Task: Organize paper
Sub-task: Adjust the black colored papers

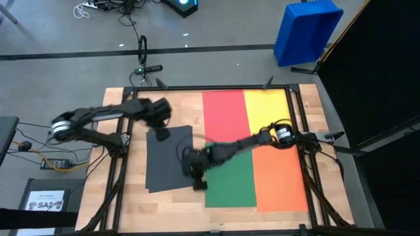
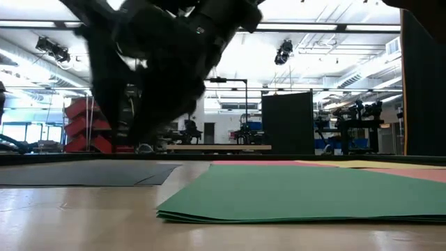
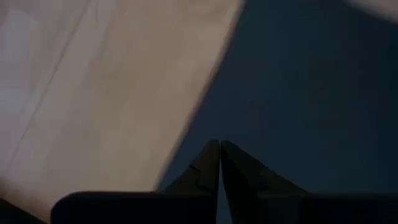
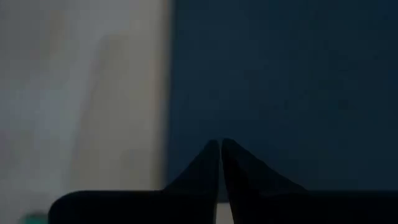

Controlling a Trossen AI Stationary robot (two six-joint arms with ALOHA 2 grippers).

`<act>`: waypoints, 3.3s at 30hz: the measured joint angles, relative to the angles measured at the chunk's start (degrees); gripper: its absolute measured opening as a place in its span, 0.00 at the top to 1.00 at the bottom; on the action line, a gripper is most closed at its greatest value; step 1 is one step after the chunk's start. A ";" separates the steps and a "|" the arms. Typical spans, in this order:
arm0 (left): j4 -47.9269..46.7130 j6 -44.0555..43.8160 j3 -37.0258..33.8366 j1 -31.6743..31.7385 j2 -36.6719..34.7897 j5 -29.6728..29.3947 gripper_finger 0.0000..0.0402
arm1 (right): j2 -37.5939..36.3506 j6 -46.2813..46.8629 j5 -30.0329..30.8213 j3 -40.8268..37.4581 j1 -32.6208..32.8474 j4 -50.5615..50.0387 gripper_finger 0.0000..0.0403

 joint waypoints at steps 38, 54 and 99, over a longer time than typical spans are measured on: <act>23.45 -54.11 -4.29 -68.63 8.18 -0.23 1.00 | -2.08 -0.57 -33.03 2.25 -27.45 19.74 1.00; 23.88 -57.49 -3.92 -70.85 8.19 1.25 1.00 | 14.74 6.96 -20.07 25.90 -29.09 4.05 1.00; 16.86 -48.10 -4.23 -62.87 17.55 13.22 1.00 | 15.61 0.35 -3.45 24.07 -25.23 -16.75 1.00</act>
